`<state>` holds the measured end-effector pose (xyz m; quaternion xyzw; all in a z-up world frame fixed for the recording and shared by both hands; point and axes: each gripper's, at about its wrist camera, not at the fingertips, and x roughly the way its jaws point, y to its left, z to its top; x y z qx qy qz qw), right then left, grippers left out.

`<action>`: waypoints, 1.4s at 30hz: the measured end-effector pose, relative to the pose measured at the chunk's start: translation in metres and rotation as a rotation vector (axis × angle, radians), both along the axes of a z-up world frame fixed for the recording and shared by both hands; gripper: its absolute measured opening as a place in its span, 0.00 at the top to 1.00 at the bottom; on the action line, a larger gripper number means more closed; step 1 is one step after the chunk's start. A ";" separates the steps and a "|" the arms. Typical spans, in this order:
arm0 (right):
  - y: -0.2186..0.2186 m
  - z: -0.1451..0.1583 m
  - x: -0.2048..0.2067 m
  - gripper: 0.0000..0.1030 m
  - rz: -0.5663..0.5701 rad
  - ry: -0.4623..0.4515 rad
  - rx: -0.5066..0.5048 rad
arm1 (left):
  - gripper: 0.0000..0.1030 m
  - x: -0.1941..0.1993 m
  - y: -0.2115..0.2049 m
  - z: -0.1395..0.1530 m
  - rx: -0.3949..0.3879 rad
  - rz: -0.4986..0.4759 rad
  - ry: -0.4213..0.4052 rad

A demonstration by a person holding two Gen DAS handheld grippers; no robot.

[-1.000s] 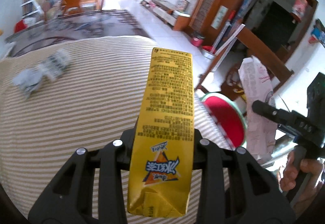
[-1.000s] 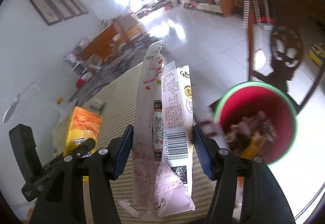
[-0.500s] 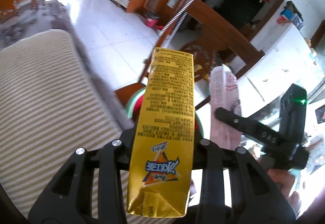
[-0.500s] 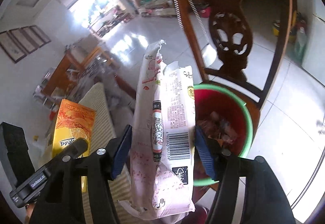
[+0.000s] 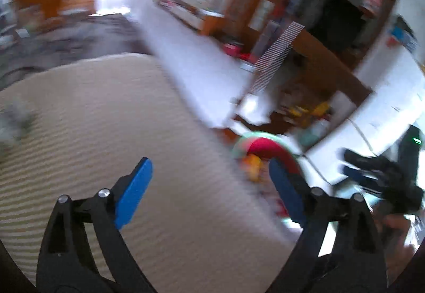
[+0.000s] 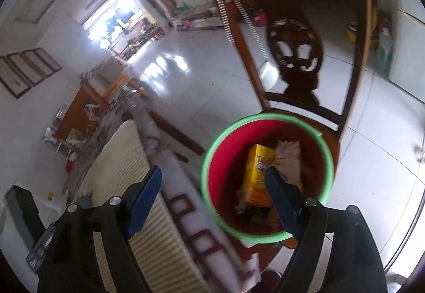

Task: Collect trash
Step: 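Return to the bed and grasp the crumpled grey paper with the left tool, then grasp the printed paper cup with the right tool while the left tool holds the paper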

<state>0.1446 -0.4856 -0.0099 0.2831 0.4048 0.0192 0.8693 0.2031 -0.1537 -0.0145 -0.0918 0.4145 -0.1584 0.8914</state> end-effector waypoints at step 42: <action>0.501 -0.026 0.135 0.13 1.007 -0.140 -0.537 | 0.65 -0.161 0.243 -0.058 -0.109 0.581 0.107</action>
